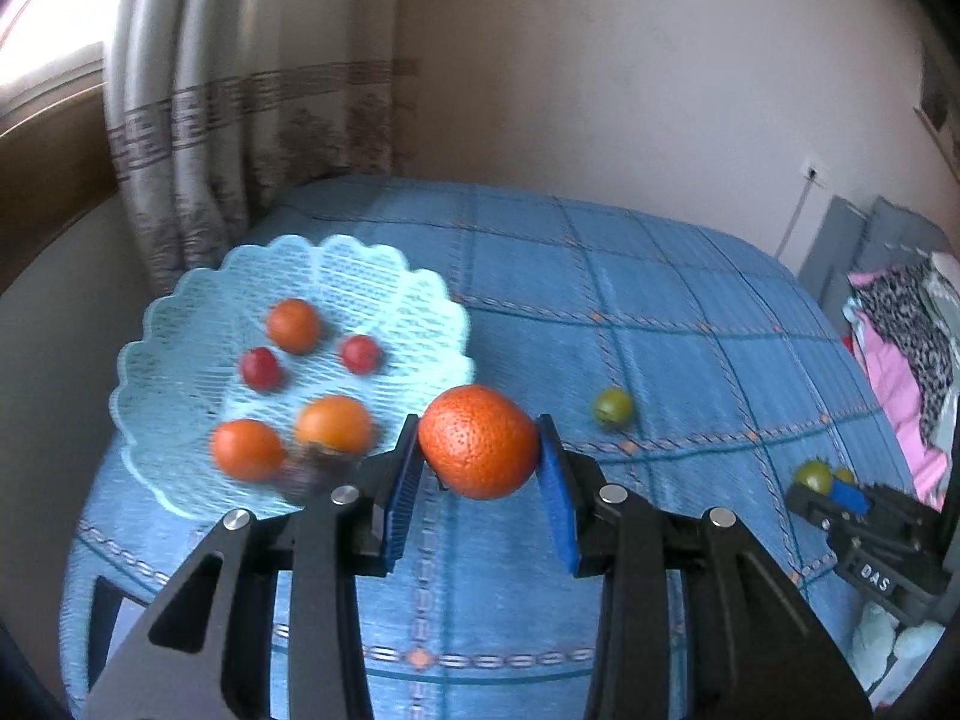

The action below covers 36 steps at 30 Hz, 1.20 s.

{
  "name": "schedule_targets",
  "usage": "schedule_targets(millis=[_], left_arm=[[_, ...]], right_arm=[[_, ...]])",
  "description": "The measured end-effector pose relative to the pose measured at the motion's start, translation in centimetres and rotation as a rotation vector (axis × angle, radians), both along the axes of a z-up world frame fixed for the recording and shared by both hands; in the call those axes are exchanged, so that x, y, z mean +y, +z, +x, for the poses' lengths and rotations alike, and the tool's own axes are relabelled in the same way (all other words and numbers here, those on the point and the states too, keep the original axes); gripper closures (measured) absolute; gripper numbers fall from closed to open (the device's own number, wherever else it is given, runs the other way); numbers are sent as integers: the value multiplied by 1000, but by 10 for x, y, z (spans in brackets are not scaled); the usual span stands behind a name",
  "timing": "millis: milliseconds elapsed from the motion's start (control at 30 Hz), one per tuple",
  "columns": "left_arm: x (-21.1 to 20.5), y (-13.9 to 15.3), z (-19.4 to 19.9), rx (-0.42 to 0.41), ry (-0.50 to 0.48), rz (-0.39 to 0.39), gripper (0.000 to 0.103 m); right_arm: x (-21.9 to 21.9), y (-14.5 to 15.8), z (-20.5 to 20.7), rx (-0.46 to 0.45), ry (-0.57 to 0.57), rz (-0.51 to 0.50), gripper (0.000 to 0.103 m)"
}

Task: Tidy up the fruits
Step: 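Carry the orange into the basket and open the left gripper while the right carries its tomato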

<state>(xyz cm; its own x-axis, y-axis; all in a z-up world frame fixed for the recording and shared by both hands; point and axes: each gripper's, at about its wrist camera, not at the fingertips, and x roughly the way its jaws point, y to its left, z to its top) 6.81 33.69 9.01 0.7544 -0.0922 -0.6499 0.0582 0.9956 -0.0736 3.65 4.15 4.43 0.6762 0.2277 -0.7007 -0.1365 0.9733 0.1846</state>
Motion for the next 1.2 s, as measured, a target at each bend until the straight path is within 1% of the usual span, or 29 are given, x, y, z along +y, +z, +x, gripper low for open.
schedule_targets(millis=[233,533,867,900,967,1033,1200], left_arm=[[34,1,6,0,69,-4,65],[75,-5,18,19,141,-27,65],[101,-13,24,36,183,-63,64],[103,-14,24,38,187,-70,62],[107,-12,22,28,201,-82,41],[109,-8,19,16,208,-85,38],[112,-2,14,0,214,-104,38]], right_arm=[[16,2,2,6,23,-12,69],[45,10,6,0,70,-43,69],[75,16,13,2,128,-67,69],[81,17,14,0,137,-69,69],[88,20,16,-3,153,-69,69],[97,24,19,-10,171,-73,69],[122,39,31,-24,212,-53,69]])
